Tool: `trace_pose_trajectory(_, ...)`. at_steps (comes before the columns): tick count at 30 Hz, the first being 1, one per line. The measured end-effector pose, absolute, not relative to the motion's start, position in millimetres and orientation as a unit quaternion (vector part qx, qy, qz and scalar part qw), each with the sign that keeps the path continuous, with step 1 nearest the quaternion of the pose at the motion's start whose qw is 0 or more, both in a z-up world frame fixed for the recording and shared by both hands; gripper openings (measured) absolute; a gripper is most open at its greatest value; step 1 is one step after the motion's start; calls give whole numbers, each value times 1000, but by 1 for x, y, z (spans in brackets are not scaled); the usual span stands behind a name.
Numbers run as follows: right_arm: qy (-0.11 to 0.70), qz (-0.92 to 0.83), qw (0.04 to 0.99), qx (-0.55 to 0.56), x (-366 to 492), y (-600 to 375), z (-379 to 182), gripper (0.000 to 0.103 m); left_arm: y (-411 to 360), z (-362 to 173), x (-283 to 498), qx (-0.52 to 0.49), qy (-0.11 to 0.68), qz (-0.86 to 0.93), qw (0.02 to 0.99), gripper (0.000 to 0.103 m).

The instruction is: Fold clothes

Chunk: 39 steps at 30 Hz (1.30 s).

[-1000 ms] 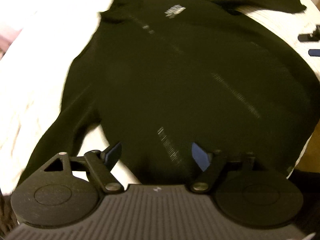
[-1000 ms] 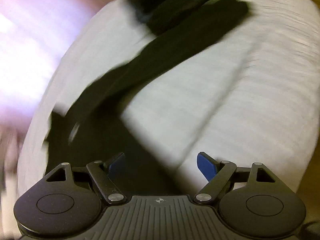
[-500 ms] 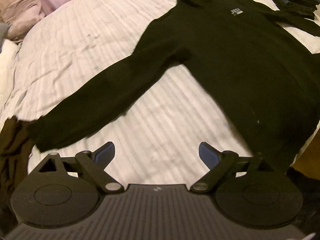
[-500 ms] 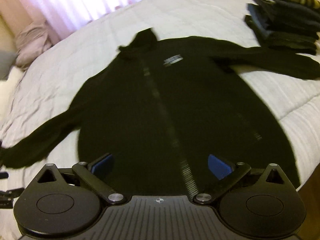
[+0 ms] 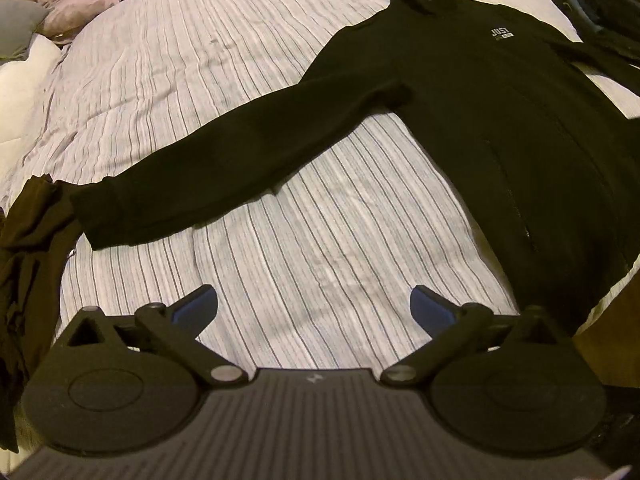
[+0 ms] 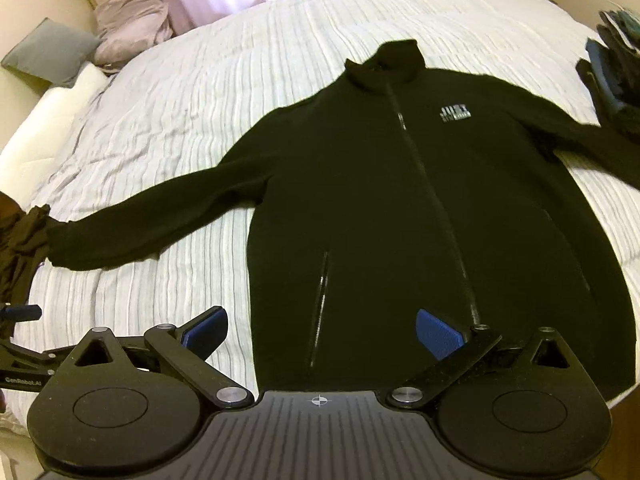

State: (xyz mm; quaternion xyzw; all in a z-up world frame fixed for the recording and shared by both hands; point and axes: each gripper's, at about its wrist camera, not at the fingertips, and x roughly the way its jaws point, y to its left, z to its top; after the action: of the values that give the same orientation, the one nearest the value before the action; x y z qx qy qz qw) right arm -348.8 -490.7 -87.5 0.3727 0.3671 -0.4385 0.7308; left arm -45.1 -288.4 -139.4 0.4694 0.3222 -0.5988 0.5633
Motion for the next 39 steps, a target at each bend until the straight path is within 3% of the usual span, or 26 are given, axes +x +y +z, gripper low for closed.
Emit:
trace_pose_trajectory(21, 351, -392, 731, 434, -372, -503, -90, 103, -284, -125, -57, 471, 316, -571, 593, 102)
trace_pose_trajectory(36, 367, -334, 757, 425, -361, -517, -102, 103, -263, -120, -58, 463, 322, -535, 630, 102)
trace_pose_trajectory(39, 384, -285, 795, 374, -345, -511, -98, 103, -252, -118, -54, 477, 297, -526, 638, 102)
